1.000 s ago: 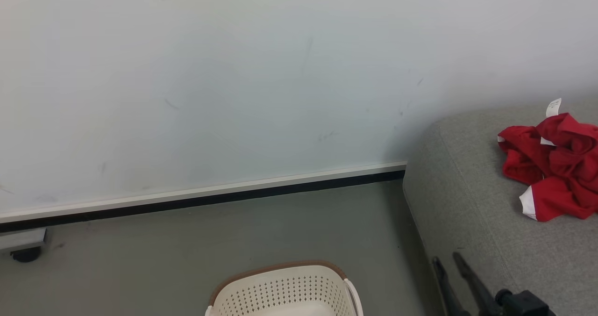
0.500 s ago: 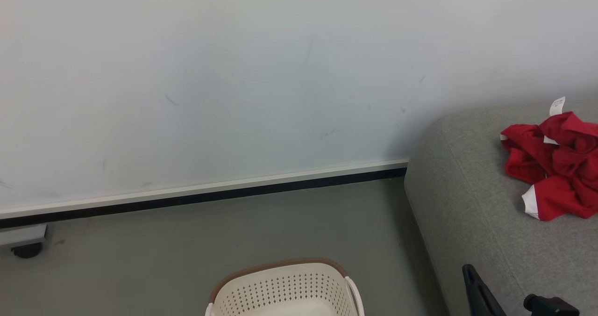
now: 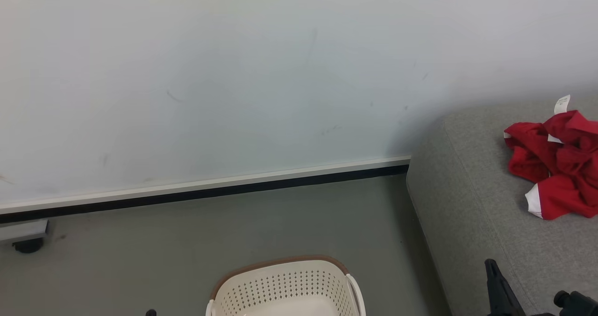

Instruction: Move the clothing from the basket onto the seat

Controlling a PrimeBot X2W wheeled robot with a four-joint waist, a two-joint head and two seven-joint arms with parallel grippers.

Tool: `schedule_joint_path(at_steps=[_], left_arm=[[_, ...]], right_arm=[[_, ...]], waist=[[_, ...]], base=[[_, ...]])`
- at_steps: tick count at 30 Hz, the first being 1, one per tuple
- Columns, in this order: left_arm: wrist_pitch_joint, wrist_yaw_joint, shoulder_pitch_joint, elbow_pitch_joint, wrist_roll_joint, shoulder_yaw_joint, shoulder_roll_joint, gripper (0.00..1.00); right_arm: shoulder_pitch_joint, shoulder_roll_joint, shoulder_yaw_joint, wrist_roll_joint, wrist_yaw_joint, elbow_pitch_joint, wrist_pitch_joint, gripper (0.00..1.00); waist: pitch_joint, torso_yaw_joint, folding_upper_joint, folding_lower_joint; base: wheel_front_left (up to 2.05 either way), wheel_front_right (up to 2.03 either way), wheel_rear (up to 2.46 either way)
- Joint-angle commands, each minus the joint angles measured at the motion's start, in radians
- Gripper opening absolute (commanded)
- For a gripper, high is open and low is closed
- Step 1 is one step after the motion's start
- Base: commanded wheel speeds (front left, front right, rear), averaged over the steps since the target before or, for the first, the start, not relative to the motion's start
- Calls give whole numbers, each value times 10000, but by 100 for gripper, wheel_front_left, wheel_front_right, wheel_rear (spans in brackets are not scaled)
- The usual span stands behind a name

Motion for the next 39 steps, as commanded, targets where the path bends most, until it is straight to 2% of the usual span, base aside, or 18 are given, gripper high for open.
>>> schedule_joint_path(at_steps=[1,39], left_arm=[[60,-84,-305,1,-425,6,54,0],[968,-566,-1566,1057,-5124,-175,30,0]], right_arm=[[-250,16,-185,416,0,-101,95,0],[-529,588,-2109,4821,0,76,1540,0]], waist=[[14,8,-1,-1],[307,159,-1,-1]], base=[[0,0,0],[0,0,0]])
